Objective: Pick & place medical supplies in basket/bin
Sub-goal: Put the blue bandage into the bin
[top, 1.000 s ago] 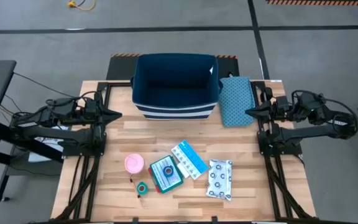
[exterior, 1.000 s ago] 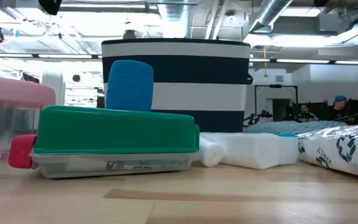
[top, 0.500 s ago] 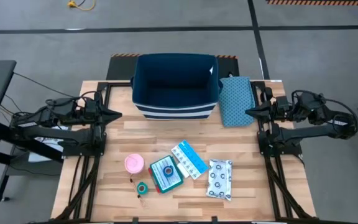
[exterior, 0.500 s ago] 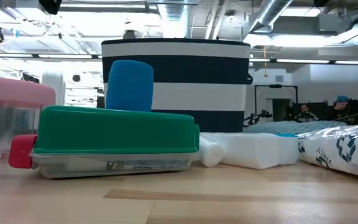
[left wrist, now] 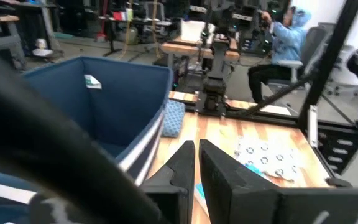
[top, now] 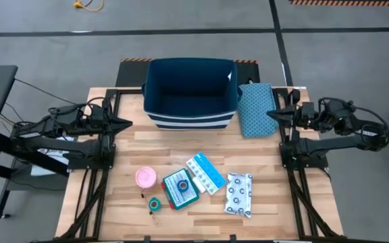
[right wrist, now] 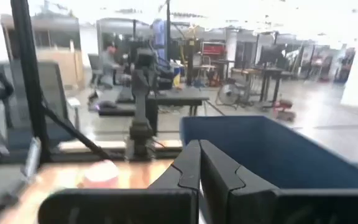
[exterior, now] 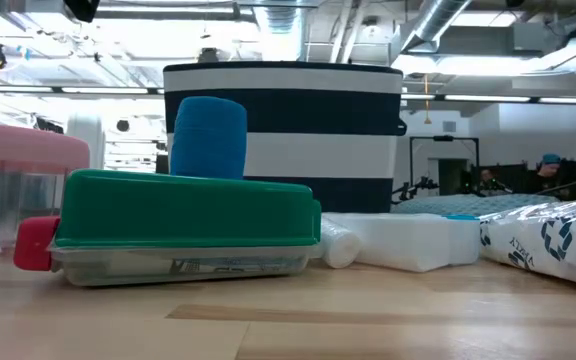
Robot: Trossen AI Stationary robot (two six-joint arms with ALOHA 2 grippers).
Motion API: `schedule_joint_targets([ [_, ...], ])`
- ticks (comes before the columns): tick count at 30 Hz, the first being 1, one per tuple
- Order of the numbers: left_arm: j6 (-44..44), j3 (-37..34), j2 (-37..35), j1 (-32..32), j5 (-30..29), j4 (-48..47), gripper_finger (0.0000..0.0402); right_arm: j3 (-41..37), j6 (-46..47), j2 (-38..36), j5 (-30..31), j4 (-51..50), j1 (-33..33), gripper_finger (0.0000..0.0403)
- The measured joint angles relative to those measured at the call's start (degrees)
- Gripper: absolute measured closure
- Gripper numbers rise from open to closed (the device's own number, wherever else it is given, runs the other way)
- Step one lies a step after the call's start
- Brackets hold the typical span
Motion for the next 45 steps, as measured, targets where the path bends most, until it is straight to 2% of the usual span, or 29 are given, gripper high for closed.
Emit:
schedule_joint_targets([
  [6, -0.2, 0.0, 0.1, 0.0, -0.2, -0.6, 0.0390, 0.0, -1.8, 0.0, -0.1, 4.8, -0.2, 0.0403],
  [13, -5.2, 0.0, 0.1, 0.0, -0.3, -0.5, 0.0390, -0.2, -1.6, 0.0, 0.0, 6.2, -0.3, 0.0403],
  [20, -7.7, 0.0, 0.1, 0.0, -0.4, -0.5, 0.0390, -0.2, 14.4, 0.9, -0.1, 11.3, 1.0, 0.0403],
  [25, -7.9, 0.0, 0.4, 0.0, -3.6, -0.5, 0.0390, -0.3, 20.1, 4.0, -1.0, 13.9, 1.2, 0.0403],
  [27, -8.0, 0.0, 0.6, 0.0, -3.9, -0.5, 0.0390, -0.2, 20.3, 5.7, -3.2, 14.7, 1.4, 0.0403],
  [32, -7.9, 0.0, 0.9, 0.0, -3.5, -0.6, 0.0390, 0.0, 23.3, 11.1, -4.1, 18.1, 1.3, 0.0403],
  [37, -5.8, 0.0, 1.0, 0.0, -0.4, -0.5, 0.0390, 2.3, 27.1, 19.5, -9.2, 13.3, 2.8, 0.0403],
  [45, -1.4, 0.0, 1.0, 0.0, 6.0, -0.3, 0.0390, 4.5, 40.6, 33.3, -8.2, 9.0, 9.6, 0.0387],
])
